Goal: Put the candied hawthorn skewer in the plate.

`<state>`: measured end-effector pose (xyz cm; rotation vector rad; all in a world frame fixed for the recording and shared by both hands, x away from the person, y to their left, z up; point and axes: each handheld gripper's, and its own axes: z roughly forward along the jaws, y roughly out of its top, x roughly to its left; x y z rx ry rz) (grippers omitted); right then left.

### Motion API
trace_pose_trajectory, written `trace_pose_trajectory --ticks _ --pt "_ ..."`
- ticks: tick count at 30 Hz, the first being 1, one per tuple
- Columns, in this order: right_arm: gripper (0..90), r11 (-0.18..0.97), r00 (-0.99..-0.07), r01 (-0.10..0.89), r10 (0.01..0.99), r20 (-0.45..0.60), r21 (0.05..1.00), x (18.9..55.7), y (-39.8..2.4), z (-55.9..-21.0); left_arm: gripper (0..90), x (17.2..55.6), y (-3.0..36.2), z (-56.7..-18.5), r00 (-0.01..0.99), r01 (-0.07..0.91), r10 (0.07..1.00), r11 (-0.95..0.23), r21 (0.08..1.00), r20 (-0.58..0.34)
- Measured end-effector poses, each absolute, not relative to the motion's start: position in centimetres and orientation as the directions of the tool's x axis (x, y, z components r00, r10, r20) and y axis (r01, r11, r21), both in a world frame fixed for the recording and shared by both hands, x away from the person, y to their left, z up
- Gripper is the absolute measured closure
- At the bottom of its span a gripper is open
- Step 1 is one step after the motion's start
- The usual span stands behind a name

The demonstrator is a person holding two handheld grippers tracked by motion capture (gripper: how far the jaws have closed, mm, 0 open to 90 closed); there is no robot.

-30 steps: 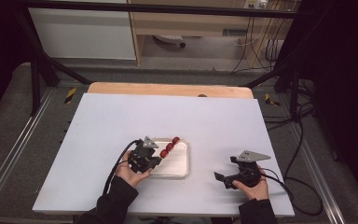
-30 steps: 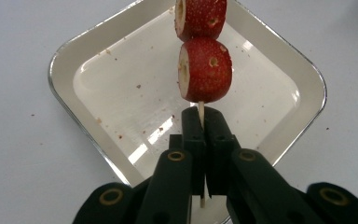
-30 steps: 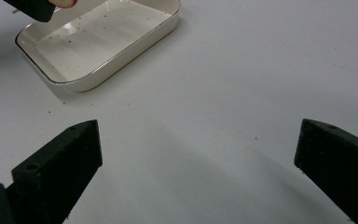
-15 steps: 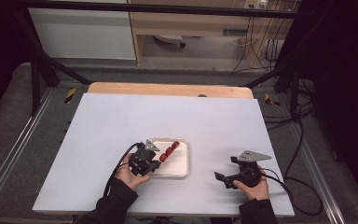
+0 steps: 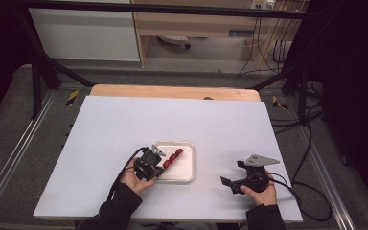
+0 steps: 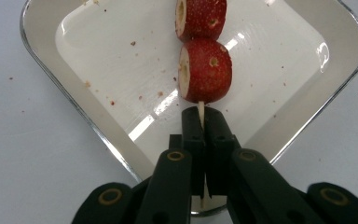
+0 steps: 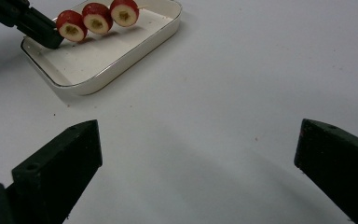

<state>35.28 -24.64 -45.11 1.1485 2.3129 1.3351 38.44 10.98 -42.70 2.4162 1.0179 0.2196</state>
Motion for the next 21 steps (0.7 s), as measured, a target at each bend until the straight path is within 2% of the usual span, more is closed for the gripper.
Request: trace_pose_trajectory --ticks 5,11,14,21 --pt "1.2 0.28 -0.668 0.513 0.724 0.173 0.811 35.3 -24.6 -45.1 87.3 38.4 10.8 -42.7 0.708 0.621 0.705 -0.6 0.504 -0.033" --pt "1.2 0.275 -0.666 0.512 0.725 0.174 0.814 35.2 -24.7 -45.1 81.5 38.2 11.2 -42.4 0.715 0.609 0.699 -0.6 0.519 -0.03" --pt "1.2 0.274 -0.666 0.511 0.725 0.175 0.815 35.2 -24.6 -45.2 73.4 38.2 11.9 -42.0 0.722 0.592 0.691 -0.587 0.552 -0.039" --pt "1.2 0.267 -0.663 0.511 0.728 0.176 0.817 35.2 -24.8 -45.0 47.8 38.1 14.0 -40.6 0.757 0.538 0.649 -0.55 0.639 -0.079"
